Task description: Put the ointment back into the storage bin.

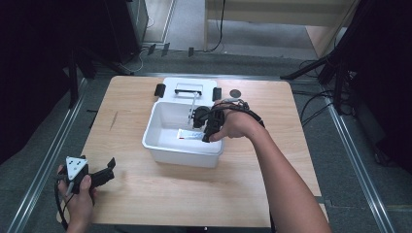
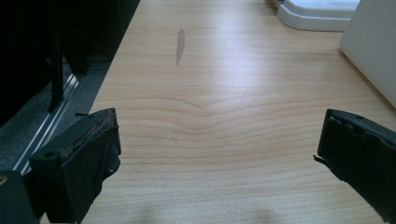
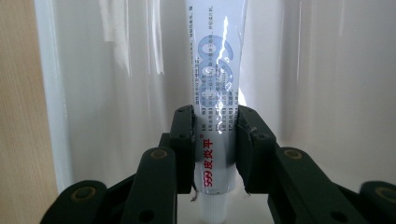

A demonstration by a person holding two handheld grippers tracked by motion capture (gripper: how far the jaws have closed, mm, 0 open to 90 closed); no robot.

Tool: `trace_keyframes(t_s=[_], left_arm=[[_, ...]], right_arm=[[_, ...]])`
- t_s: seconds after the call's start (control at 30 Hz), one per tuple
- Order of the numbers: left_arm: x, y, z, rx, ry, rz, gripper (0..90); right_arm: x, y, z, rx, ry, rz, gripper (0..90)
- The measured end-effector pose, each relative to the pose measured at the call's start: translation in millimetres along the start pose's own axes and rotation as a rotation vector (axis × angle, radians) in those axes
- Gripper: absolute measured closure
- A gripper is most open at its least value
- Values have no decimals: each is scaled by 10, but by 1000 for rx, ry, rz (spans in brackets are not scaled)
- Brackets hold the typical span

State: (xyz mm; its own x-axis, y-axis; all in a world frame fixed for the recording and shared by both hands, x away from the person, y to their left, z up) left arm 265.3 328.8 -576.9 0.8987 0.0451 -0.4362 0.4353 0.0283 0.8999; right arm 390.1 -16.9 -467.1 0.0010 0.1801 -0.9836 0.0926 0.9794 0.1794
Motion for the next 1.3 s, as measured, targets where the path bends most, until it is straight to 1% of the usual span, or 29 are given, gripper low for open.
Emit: trace_keyframes(t_s=[0.13, 0.17, 0.23, 0.27, 0.33, 0.37, 0.5, 0.73, 0.83, 1.07, 1.3], left_arm=[[0, 0, 1, 1, -1, -1, 0], [0, 0, 1, 0, -1, -1, 0], [0, 0, 1, 0, -2, -1, 0], [-1, -1, 1, 1, -2, -2, 0], [-1, -1, 0, 2, -3, -3, 0], [-1, -1, 0, 2, -3, -3, 0], [-1, -1, 1, 4, -4, -4, 0], [0, -1, 2, 4, -4, -4, 0], [-1, -2, 1, 4, -4, -5, 0], [0, -1, 1, 4, -4, -5, 0], [0, -1, 0, 3, -5, -4, 0]], right_arm=[[53, -3, 1, -7, 6, -12, 714], [68, -6, -3, 1, 9, -14, 714], [103, -9, 4, -3, 12, -20, 714], [114, -15, 3, 3, 12, -29, 714], [151, -16, 8, -5, 15, -31, 714], [166, -21, 3, 1, 16, -39, 713], [220, -30, -8, -7, 21, -64, 714], [257, -38, -21, -8, 19, -102, 716], [274, -42, -21, -14, 20, -110, 715], [285, -41, -23, -8, 20, -117, 712], [309, -58, -23, -4, 26, -136, 694]])
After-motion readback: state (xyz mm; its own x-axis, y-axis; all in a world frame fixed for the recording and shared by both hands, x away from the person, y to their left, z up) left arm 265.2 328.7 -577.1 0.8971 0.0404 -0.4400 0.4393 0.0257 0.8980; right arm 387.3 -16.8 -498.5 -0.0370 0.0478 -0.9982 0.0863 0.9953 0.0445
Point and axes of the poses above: each handheld gripper's, and its own axes: x roughly forward along the jaws, y roughly out of its top, z roughly to its right, the point moved 6 cm from there along x, roughly forward along the jaws, and after that the axes turned 4 degrees about y, right-handed, at the moved point
